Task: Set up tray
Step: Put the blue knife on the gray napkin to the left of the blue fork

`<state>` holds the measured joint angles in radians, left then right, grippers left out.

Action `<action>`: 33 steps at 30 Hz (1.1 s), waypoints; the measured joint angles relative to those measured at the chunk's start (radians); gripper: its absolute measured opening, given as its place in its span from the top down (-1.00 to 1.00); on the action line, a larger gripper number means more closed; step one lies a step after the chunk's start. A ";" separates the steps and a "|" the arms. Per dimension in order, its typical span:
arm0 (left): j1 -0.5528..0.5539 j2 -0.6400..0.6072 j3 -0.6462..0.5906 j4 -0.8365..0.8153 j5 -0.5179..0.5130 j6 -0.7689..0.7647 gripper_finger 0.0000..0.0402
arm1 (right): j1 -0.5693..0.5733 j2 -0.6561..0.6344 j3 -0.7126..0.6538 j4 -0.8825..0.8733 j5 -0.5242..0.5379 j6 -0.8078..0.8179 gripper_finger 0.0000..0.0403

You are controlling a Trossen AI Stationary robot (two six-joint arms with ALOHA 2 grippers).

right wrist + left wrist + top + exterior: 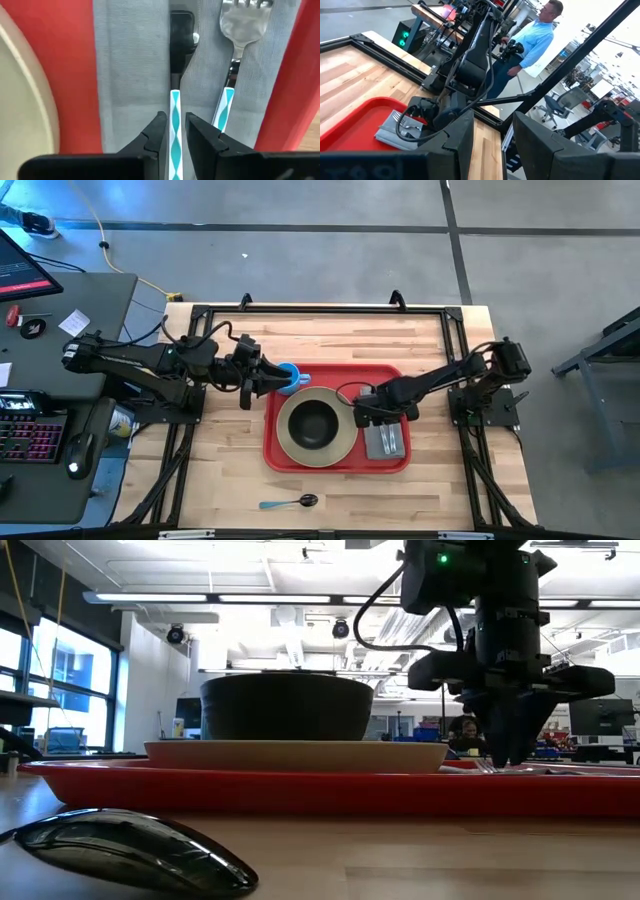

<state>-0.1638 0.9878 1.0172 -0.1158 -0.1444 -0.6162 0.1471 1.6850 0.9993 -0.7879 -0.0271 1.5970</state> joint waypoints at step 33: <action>0.000 0.000 0.000 0.000 0.041 -0.018 0.14 | 0.000 0.038 0.000 -0.015 -0.009 0.053 0.87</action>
<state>-0.1638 0.9878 1.0172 -0.1154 -0.1029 -0.6342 0.1467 1.7229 0.9993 -0.8028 -0.0356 1.6505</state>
